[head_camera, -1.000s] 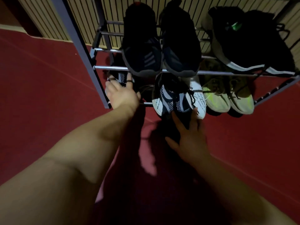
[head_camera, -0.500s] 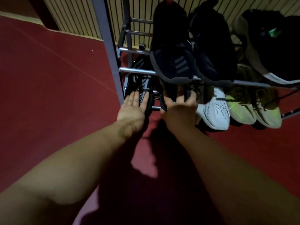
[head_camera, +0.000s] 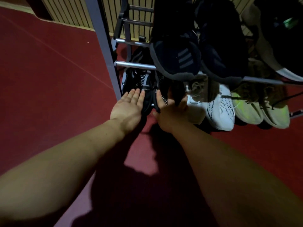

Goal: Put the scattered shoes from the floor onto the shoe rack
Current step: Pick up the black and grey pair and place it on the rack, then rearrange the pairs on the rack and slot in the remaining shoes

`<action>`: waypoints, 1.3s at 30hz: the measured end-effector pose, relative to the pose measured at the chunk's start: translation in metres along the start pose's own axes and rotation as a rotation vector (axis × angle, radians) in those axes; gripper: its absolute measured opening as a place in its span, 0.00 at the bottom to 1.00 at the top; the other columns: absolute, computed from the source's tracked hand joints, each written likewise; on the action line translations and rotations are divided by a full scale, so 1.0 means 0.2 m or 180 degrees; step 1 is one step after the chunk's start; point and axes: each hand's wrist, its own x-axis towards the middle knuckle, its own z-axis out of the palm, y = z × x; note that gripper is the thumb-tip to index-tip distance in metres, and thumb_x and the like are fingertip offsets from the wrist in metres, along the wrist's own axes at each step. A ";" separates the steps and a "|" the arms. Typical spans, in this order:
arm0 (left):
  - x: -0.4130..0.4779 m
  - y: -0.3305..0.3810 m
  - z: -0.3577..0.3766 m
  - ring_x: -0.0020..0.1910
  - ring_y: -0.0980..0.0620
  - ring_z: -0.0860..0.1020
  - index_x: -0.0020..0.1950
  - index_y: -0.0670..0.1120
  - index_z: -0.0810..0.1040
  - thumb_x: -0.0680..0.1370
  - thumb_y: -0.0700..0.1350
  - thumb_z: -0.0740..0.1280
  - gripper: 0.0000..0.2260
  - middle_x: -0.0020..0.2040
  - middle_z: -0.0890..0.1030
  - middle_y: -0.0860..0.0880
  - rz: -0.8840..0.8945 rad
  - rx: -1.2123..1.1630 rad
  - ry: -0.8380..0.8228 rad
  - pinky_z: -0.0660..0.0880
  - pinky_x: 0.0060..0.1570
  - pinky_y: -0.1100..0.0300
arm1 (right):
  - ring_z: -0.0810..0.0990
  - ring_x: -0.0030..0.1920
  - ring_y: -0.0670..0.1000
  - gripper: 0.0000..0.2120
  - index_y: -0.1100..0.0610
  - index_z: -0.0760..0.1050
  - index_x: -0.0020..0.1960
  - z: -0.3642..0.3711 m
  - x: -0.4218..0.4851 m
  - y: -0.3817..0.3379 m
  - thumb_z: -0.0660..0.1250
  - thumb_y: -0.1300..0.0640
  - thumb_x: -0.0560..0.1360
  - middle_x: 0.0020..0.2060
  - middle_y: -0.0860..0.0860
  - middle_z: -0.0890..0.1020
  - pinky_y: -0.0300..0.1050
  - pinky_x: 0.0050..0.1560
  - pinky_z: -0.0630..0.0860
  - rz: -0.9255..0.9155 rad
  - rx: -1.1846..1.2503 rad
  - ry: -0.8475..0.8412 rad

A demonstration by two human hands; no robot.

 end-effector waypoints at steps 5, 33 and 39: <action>0.00 -0.02 -0.03 0.76 0.48 0.38 0.75 0.42 0.33 0.82 0.48 0.49 0.30 0.77 0.37 0.43 0.0023 0.0074 -0.0230 0.38 0.74 0.55 | 0.33 0.72 0.68 0.36 0.40 0.37 0.75 -0.12 -0.03 -0.02 0.56 0.38 0.77 0.76 0.49 0.36 0.64 0.71 0.42 0.0169 -0.0196 -0.0401; -0.36 -0.51 -1.84 0.77 0.48 0.45 0.78 0.49 0.48 0.80 0.54 0.57 0.30 0.78 0.48 0.48 -0.0444 -0.2079 0.2350 0.46 0.74 0.51 | 0.44 0.76 0.57 0.58 0.44 0.31 0.75 -1.56 -0.43 -0.21 0.67 0.28 0.62 0.77 0.55 0.44 0.56 0.75 0.47 -0.0554 0.0200 0.0914; -0.10 -0.53 -1.68 0.77 0.50 0.47 0.77 0.45 0.52 0.82 0.54 0.49 0.26 0.78 0.49 0.49 -0.0383 -0.1697 0.2301 0.49 0.74 0.55 | 0.45 0.76 0.58 0.59 0.45 0.29 0.74 -1.49 -0.33 -0.24 0.63 0.25 0.61 0.76 0.56 0.40 0.56 0.73 0.44 -0.0096 -0.0278 0.0714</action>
